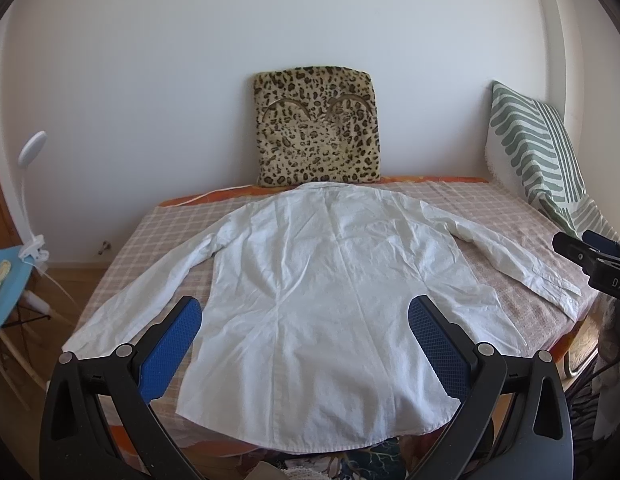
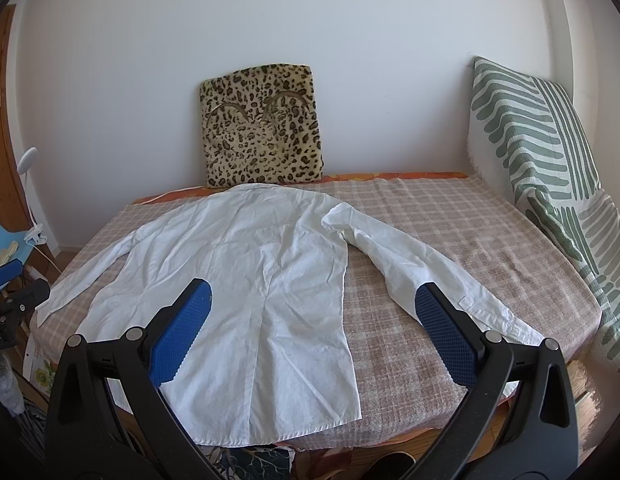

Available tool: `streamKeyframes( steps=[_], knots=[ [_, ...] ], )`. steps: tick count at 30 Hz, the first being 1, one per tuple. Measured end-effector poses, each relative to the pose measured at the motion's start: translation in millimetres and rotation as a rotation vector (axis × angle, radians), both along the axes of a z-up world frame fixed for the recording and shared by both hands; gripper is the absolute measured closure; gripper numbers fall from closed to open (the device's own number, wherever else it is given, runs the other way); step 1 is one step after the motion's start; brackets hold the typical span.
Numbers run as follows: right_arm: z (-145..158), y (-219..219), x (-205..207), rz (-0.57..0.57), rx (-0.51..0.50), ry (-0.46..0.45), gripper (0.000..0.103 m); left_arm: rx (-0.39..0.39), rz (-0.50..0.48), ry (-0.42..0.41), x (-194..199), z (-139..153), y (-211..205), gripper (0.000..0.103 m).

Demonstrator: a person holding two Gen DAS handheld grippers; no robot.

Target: Fold small clothes

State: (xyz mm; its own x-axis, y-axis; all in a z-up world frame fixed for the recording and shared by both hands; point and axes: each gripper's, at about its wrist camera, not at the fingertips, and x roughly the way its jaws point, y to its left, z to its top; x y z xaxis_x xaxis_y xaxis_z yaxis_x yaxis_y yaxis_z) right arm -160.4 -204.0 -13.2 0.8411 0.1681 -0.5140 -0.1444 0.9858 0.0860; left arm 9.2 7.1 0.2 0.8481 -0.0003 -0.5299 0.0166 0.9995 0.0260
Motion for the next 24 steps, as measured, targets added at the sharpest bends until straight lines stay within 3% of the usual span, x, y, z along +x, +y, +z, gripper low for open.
streamKeyframes(
  steps=[18, 24],
  knots=[
    [5.2, 20.1, 12.3, 0.041, -0.009, -0.005, 0.0, 0.005, 0.019, 0.018, 6.2, -9.8, 32.2, 0.0],
    [12.3, 36.3, 29.4, 0.097, 0.003, 0.003, 0.0, -0.098, 0.012, 0.037, 11.3, -18.7, 76.7, 0.002]
  ],
)
